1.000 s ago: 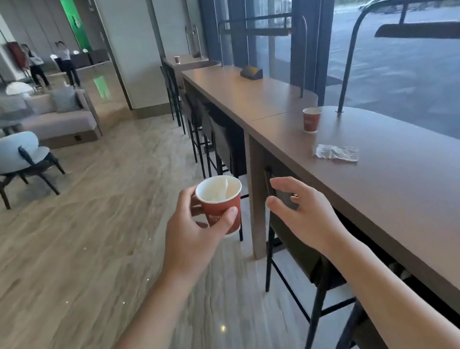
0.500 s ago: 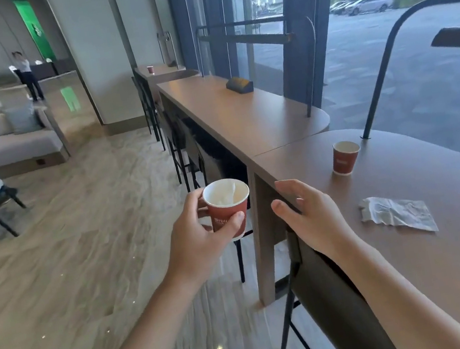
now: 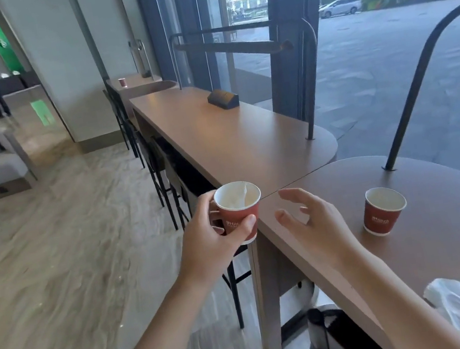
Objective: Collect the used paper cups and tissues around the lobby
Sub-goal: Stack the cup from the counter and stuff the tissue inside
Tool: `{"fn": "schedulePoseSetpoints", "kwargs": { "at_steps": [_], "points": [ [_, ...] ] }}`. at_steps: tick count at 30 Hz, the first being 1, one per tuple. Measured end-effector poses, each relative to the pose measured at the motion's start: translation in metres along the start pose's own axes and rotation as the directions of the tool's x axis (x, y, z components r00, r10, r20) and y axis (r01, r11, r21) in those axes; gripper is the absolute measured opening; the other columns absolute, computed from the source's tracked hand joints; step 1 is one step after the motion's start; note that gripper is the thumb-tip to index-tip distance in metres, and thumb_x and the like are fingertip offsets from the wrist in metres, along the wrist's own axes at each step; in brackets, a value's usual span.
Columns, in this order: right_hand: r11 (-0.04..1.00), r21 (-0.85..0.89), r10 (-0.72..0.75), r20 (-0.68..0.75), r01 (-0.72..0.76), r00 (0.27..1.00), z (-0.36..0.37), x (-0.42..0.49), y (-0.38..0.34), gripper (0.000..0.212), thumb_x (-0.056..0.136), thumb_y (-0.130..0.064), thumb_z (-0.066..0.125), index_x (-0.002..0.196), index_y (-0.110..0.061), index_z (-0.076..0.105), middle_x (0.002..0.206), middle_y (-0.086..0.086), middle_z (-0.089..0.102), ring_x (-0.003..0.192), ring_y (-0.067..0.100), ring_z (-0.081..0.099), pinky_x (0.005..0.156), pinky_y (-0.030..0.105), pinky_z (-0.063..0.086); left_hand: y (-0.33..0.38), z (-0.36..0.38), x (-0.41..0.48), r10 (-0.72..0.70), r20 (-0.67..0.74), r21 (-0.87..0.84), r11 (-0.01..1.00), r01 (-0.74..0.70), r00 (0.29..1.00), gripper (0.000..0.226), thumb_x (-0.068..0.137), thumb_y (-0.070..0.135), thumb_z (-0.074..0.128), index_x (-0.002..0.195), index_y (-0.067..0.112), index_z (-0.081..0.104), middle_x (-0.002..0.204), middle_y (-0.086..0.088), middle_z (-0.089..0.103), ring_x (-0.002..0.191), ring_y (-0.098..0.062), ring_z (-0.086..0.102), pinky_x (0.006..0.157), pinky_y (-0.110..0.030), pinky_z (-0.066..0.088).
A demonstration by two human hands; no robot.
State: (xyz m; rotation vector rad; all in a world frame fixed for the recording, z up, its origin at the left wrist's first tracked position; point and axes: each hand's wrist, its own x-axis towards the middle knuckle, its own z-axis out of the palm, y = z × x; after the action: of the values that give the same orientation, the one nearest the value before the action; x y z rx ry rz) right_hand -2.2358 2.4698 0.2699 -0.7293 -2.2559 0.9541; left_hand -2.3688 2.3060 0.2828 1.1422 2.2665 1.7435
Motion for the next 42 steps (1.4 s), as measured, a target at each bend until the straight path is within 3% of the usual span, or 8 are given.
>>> {"fn": "schedulePoseSetpoints", "kwargs": {
  "at_steps": [6, 13, 17, 20, 24, 30, 33, 42],
  "points": [
    [0.989, -0.08, 0.107, -0.167, -0.121, 0.98, -0.008, 0.047, 0.027, 0.04, 0.092, -0.049, 0.06, 0.131, -0.043, 0.054, 0.135, -0.02, 0.057, 0.12, 0.006, 0.054, 0.103, 0.04, 0.051, -0.025, 0.061, 0.094, 0.02, 0.164, -0.145, 0.989, 0.004, 0.986, 0.053, 0.079, 0.035, 0.087, 0.124, 0.028, 0.059, 0.115, 0.014, 0.07, 0.102, 0.0, 0.067, 0.084, -0.019, 0.055],
    [0.947, -0.077, 0.249, -0.439, -0.313, 0.863, -0.035, 0.042, 0.032, 0.041, 0.09, -0.049, 0.063, 0.129, -0.039, 0.058, 0.133, -0.016, 0.06, 0.118, 0.008, 0.057, 0.104, 0.04, 0.049, -0.025, 0.138, 0.144, 0.159, 0.413, -0.238, 0.969, -0.062, 0.897, 0.061, 0.075, 0.036, 0.091, 0.125, 0.032, 0.057, 0.115, 0.016, 0.069, 0.101, -0.004, 0.068, 0.077, -0.018, 0.056],
    [0.915, -0.081, 0.292, -0.541, -0.394, 0.789, -0.053, 0.017, 0.029, 0.045, 0.085, -0.05, 0.06, 0.129, -0.038, 0.059, 0.131, -0.011, 0.063, 0.1, 0.004, 0.065, 0.096, 0.024, 0.051, -0.005, 0.16, 0.142, 0.272, 0.492, -0.257, 0.953, -0.161, 0.827, 0.062, 0.075, 0.04, 0.09, 0.123, 0.037, 0.051, 0.108, 0.027, 0.063, 0.096, 0.005, 0.065, 0.069, -0.007, 0.052],
    [0.882, -0.115, 0.294, -0.623, -0.457, 0.725, -0.067, -0.007, 0.024, 0.043, 0.089, -0.039, 0.065, 0.131, -0.033, 0.06, 0.131, -0.01, 0.064, 0.105, 0.008, 0.064, 0.096, 0.029, 0.05, 0.01, 0.169, 0.133, 0.32, 0.508, -0.298, 0.936, -0.186, 0.8, 0.061, 0.074, 0.035, 0.091, 0.122, 0.032, 0.054, 0.108, 0.023, 0.065, 0.098, 0.004, 0.067, 0.068, -0.01, 0.054],
    [0.859, -0.114, 0.296, -0.687, -0.5, 0.664, -0.079, -0.041, 0.023, 0.045, 0.091, -0.041, 0.065, 0.135, -0.033, 0.057, 0.134, -0.015, 0.06, 0.112, 0.004, 0.057, 0.097, 0.026, 0.047, 0.026, 0.177, 0.11, 0.334, 0.53, -0.339, 0.926, -0.167, 0.78, 0.062, 0.072, 0.034, 0.092, 0.122, 0.028, 0.057, 0.108, 0.022, 0.068, 0.095, 0.009, 0.066, 0.074, -0.023, 0.06],
    [0.857, -0.045, 0.333, -0.712, -0.514, 0.618, -0.087, -0.078, 0.031, 0.045, 0.091, -0.041, 0.063, 0.134, -0.033, 0.057, 0.133, -0.016, 0.061, 0.119, 0.004, 0.055, 0.105, 0.031, 0.044, 0.039, 0.183, 0.078, 0.381, 0.538, -0.422, 0.894, -0.151, 0.752, 0.074, 0.057, 0.058, 0.077, 0.122, 0.029, 0.059, 0.11, 0.021, 0.072, 0.096, -0.006, 0.072, 0.077, -0.046, 0.062],
    [0.851, -0.037, 0.339, -0.724, -0.524, 0.601, -0.085, -0.082, 0.038, 0.048, 0.088, -0.045, 0.062, 0.134, -0.031, 0.058, 0.131, -0.014, 0.063, 0.121, 0.004, 0.056, 0.105, 0.034, 0.046, 0.038, 0.18, 0.076, 0.375, 0.546, -0.418, 0.897, -0.144, 0.749, 0.068, 0.057, 0.059, 0.077, 0.118, 0.036, 0.058, 0.107, 0.031, 0.07, 0.095, 0.001, 0.07, 0.078, -0.044, 0.061],
    [0.789, -0.046, 0.377, -0.751, -0.612, 0.542, -0.059, -0.03, 0.073, 0.054, 0.087, -0.039, 0.069, 0.135, -0.021, 0.056, 0.13, -0.004, 0.064, 0.118, 0.01, 0.059, 0.1, 0.037, 0.049, 0.002, 0.194, 0.145, 0.346, 0.513, -0.389, 0.909, -0.146, 0.786, 0.068, 0.058, 0.062, 0.073, 0.119, 0.036, 0.055, 0.105, 0.031, 0.066, 0.095, 0.012, 0.063, 0.078, -0.033, 0.058]
  ]
}}
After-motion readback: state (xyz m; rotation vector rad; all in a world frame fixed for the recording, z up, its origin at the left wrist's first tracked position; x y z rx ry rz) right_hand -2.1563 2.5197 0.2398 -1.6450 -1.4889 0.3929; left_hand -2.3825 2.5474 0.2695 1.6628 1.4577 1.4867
